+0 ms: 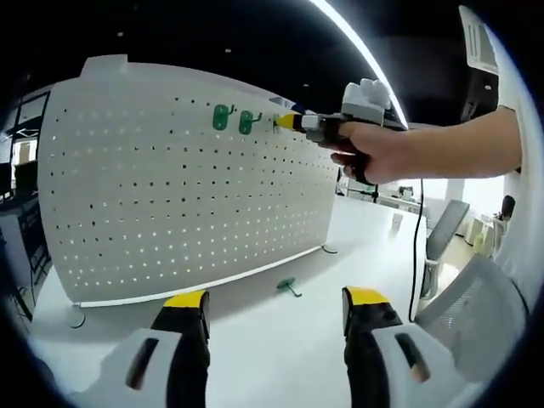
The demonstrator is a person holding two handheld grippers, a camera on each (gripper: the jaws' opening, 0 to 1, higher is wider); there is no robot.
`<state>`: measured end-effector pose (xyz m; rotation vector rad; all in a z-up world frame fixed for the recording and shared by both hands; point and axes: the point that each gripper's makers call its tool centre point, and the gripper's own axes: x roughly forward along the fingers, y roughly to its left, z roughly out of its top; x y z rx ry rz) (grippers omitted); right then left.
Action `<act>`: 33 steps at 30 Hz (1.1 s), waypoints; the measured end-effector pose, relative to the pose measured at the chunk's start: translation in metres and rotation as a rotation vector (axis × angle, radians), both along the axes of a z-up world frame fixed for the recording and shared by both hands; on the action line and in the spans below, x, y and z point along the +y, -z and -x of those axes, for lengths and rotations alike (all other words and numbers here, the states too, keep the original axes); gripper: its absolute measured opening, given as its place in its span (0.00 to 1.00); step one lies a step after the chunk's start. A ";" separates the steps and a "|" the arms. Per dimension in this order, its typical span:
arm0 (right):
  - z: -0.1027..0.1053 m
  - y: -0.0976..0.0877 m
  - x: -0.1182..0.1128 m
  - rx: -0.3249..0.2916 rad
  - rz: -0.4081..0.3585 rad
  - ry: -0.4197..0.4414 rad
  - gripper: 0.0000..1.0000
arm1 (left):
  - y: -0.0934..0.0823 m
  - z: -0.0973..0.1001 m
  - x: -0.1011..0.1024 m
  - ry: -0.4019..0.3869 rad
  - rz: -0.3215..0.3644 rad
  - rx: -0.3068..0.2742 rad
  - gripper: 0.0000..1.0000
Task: Insert the hook assembly into the mounting plate slot until the hook locks in place.
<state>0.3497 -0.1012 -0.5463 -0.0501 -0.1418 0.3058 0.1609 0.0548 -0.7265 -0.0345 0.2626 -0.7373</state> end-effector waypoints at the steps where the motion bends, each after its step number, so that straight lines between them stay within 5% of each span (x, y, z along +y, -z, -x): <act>1: -0.001 0.000 0.000 0.000 0.000 0.001 0.01 | 0.001 0.000 0.000 0.000 -0.001 0.001 0.65; 16: -0.011 0.004 0.001 0.014 -0.024 0.009 0.01 | 0.000 0.000 0.001 -0.001 -0.010 0.009 0.65; 27: -0.013 0.005 0.004 -0.017 -0.012 0.182 0.01 | 0.000 0.001 0.003 -0.012 -0.008 0.011 0.65; 33: -0.016 0.010 0.004 -0.010 -0.053 0.207 0.02 | 0.000 0.002 0.003 -0.009 -0.006 0.009 0.64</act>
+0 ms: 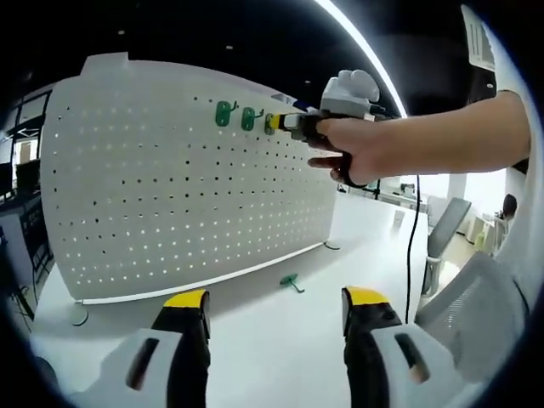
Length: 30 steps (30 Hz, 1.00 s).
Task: Insert the hook assembly into the mounting plate slot until the hook locks in place.
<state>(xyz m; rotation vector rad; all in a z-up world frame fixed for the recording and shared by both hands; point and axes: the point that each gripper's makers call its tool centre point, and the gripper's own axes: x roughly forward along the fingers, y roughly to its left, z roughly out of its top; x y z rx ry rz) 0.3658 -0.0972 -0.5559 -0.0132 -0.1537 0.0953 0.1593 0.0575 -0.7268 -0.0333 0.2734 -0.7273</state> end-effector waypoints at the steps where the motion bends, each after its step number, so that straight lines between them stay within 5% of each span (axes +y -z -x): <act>1: 0.000 0.000 0.000 -0.002 0.007 -0.002 0.02 | 0.000 0.000 0.000 -0.004 0.004 0.004 0.64; 19: 0.005 0.003 0.003 0.020 0.056 -0.168 0.08 | 0.002 0.003 -0.003 0.012 0.003 0.005 0.64; 30: 0.018 0.017 0.021 0.037 0.168 -0.310 0.33 | 0.005 0.002 -0.001 0.024 -0.020 0.005 0.64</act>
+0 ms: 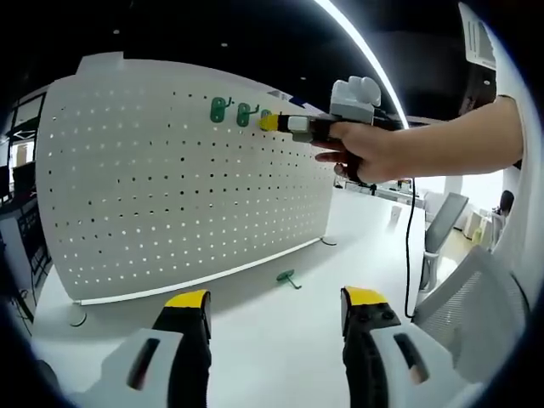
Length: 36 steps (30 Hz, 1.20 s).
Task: Insert the hook assembly into the mounting plate slot until the hook locks in place.
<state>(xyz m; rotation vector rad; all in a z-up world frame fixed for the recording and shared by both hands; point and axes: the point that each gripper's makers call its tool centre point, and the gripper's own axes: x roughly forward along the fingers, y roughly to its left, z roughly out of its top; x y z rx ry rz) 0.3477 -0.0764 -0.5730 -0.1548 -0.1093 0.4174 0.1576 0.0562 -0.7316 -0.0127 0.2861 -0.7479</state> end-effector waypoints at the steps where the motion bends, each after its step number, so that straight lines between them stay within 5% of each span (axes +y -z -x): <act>1: 0.001 0.000 0.001 -0.002 -0.005 -0.009 0.36 | 0.000 0.000 0.000 -0.001 0.000 0.002 0.64; 5: 0.004 0.000 0.004 -0.001 -0.014 -0.028 0.45 | 0.002 0.000 -0.001 0.003 -0.003 0.004 0.64; 29: 0.012 -0.006 -0.004 0.011 -0.068 -0.083 0.45 | 0.002 0.001 -0.005 0.017 -0.008 0.007 0.64; 36: 0.030 0.001 -0.007 0.012 -0.043 -0.119 0.45 | 0.003 0.001 -0.003 0.014 -0.006 0.010 0.64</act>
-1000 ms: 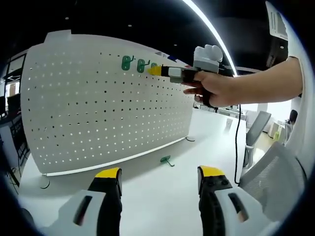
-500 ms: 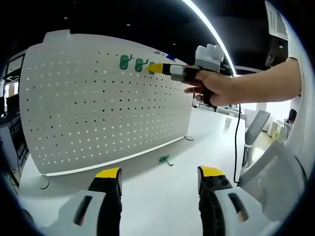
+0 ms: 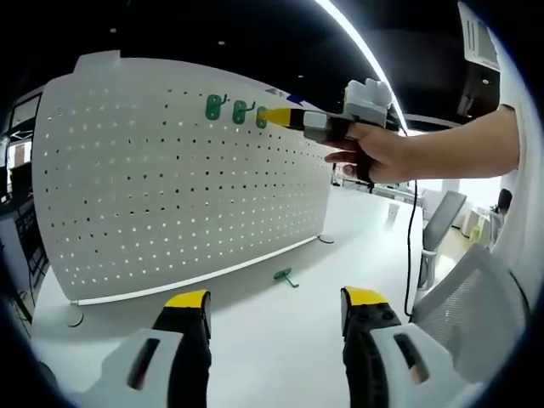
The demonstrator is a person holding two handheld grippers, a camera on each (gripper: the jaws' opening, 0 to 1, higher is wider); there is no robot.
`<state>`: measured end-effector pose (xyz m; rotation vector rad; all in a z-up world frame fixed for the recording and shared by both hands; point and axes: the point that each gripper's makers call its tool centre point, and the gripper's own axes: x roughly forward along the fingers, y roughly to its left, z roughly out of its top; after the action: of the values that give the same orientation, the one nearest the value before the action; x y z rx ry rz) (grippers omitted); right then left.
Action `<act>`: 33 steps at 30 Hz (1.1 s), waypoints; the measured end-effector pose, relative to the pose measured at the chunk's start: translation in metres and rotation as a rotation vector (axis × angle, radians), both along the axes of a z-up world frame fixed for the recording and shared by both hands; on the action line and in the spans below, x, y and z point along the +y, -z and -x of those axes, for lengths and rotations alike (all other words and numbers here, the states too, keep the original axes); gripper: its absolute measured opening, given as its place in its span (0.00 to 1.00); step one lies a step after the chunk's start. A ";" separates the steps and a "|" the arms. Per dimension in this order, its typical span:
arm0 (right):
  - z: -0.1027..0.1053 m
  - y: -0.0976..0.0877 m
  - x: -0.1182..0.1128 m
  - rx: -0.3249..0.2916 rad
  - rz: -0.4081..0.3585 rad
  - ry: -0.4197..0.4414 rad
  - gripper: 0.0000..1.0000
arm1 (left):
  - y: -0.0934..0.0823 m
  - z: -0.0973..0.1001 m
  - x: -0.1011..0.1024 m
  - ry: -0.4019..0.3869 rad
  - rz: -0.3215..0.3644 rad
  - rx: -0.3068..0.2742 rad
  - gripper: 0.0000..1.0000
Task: Insert the hook assembly into the mounting plate slot until the hook locks in place.
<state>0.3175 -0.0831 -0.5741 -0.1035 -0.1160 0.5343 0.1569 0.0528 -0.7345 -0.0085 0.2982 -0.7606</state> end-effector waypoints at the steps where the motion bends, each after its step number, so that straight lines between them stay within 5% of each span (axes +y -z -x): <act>1: 0.003 0.002 -0.001 0.002 0.003 -0.003 0.45 | 0.000 0.000 0.001 -0.001 0.000 0.000 0.64; 12: 0.034 0.023 -0.014 0.035 0.032 -0.018 0.47 | -0.004 -0.004 0.006 -0.013 0.006 -0.004 0.64; 33: 0.063 0.054 -0.036 0.101 0.034 -0.018 0.48 | -0.002 -0.003 0.006 -0.010 0.005 0.002 0.65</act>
<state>0.2546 -0.1193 -0.6283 -0.1085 -0.0095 0.5585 0.1600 0.0587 -0.7324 -0.0159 0.2976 -0.7513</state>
